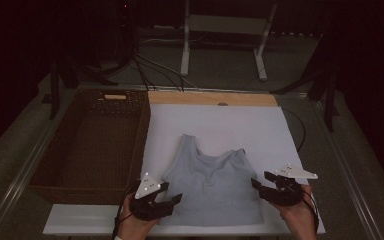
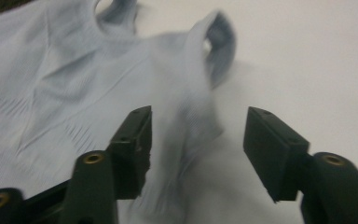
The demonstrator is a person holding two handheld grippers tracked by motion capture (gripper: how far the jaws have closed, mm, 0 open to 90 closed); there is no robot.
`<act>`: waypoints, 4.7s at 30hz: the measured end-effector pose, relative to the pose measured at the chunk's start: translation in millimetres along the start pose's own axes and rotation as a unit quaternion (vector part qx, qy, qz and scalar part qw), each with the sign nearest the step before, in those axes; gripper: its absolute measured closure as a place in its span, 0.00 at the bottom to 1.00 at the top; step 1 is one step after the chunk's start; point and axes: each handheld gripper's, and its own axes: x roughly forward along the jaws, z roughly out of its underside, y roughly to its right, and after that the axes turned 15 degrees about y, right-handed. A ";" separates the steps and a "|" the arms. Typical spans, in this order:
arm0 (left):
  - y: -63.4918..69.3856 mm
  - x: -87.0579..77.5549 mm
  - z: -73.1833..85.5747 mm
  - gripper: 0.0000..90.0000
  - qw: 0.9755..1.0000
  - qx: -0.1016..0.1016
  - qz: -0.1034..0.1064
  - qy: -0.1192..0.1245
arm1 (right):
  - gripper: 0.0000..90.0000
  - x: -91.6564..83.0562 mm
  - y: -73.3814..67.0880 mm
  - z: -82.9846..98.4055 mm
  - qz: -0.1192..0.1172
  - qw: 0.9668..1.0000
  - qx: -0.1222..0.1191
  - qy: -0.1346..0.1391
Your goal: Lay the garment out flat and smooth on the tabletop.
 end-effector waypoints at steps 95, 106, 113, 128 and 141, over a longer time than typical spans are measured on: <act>-5.0 26.7 -1.8 0.19 1.000 0.003 0.015 0.011 | 0.98 87.3 36.1 -46.4 0.047 0.999 0.004 -0.011; 3.6 22.6 8.6 0.19 1.000 0.010 0.022 -0.020 | 0.98 67.8 49.0 -53.2 0.086 0.996 -0.006 0.009; -2.1 23.3 16.5 0.20 0.999 0.012 0.009 -0.043 | 0.98 64.9 52.5 -54.0 0.096 0.995 -0.001 0.017; -9.4 37.1 22.1 0.93 0.997 0.016 -0.016 -0.080 | 0.92 57.2 65.5 -52.1 0.115 0.993 0.011 0.023; -18.4 28.1 16.4 0.94 0.996 0.015 -0.055 -0.073 | 0.58 55.7 53.2 -30.7 0.077 0.997 0.017 -0.012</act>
